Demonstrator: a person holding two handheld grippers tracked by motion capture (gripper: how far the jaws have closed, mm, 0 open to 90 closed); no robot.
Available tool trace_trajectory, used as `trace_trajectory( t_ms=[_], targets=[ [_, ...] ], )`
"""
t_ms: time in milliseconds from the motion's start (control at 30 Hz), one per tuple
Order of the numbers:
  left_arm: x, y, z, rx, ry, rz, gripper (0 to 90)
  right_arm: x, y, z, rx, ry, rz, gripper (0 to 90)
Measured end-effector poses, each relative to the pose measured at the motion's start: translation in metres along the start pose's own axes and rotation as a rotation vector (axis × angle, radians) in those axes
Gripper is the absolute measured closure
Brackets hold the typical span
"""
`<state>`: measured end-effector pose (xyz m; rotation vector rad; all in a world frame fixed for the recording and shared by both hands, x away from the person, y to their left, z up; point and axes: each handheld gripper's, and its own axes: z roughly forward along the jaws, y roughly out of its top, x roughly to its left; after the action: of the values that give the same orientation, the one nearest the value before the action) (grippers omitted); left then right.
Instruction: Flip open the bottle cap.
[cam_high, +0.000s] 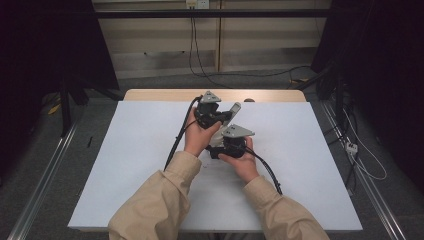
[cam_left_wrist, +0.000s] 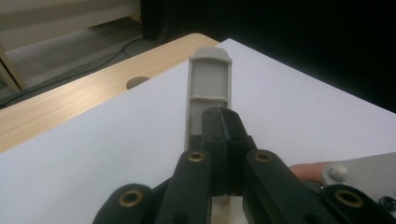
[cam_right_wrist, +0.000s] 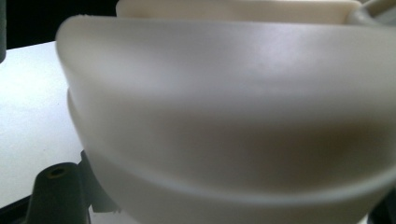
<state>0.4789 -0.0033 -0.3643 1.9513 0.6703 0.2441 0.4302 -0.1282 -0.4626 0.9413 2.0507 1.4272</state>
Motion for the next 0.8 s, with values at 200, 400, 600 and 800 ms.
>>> trace_trajectory(
  t_ms=[200, 400, 600, 800],
  targets=[
    [0.0009, 0.0000, 0.0008, 0.009, -0.001, 0.004, 90.0, 0.0000, 0.0000, 0.0000, 0.000, 0.000, 0.000, 19.1],
    [0.0014, -0.0010, 0.0031, 0.008, -0.004, 0.001, 90.0, 0.0000, 0.0000, -0.0001, 0.001, 0.001, -0.002, 19.1],
    [0.0025, -0.0016, 0.0041, 0.015, -0.009, 0.000, 90.0, 0.0001, 0.0000, -0.0001, 0.002, 0.001, -0.003, 19.1],
    [0.0036, -0.0033, 0.0062, 0.022, -0.014, -0.009, 90.0, 0.0000, 0.0000, -0.0002, 0.002, 0.002, -0.003, 19.1]
  ],
)
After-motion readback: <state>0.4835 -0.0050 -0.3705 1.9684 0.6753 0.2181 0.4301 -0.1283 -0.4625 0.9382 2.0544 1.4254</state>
